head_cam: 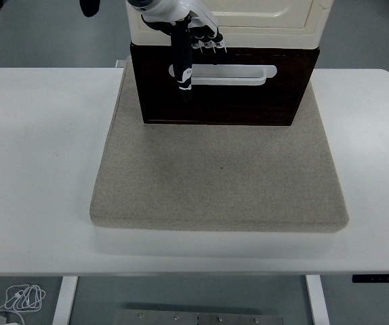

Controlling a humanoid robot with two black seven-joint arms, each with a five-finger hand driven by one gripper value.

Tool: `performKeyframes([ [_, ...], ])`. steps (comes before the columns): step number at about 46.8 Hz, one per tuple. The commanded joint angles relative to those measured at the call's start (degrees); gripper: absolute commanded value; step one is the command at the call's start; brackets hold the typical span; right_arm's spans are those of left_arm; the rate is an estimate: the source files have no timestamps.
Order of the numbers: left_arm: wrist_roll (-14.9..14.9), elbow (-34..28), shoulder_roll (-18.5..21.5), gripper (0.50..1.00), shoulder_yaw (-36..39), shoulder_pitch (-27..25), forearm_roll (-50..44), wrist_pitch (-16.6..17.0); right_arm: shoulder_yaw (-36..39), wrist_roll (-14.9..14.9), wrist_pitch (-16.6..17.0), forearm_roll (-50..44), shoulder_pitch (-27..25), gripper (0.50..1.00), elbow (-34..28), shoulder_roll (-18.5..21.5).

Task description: Open the drawer under the combination cabinet

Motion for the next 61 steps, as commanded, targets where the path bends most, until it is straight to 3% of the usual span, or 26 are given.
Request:
performKeyframes([
  [1,0.00,0.82,-0.72,1.000,0.00,0.80,0.02,1.37,0.00,-0.01,0.00,0.00,-0.04,0.926,0.00,0.00],
  [22,0.00,3.11,-2.92,1.000,0.00,4.93,0.02,5.94,0.00,-0.01,0.00,0.00,0.05,0.926,0.00,0.00],
  [61,-0.09,7.59,-5.82,1.000,-0.44,7.66,0.19,7.00,0.00,-0.01,0.00,0.00,0.05,0.926,0.00,0.00],
])
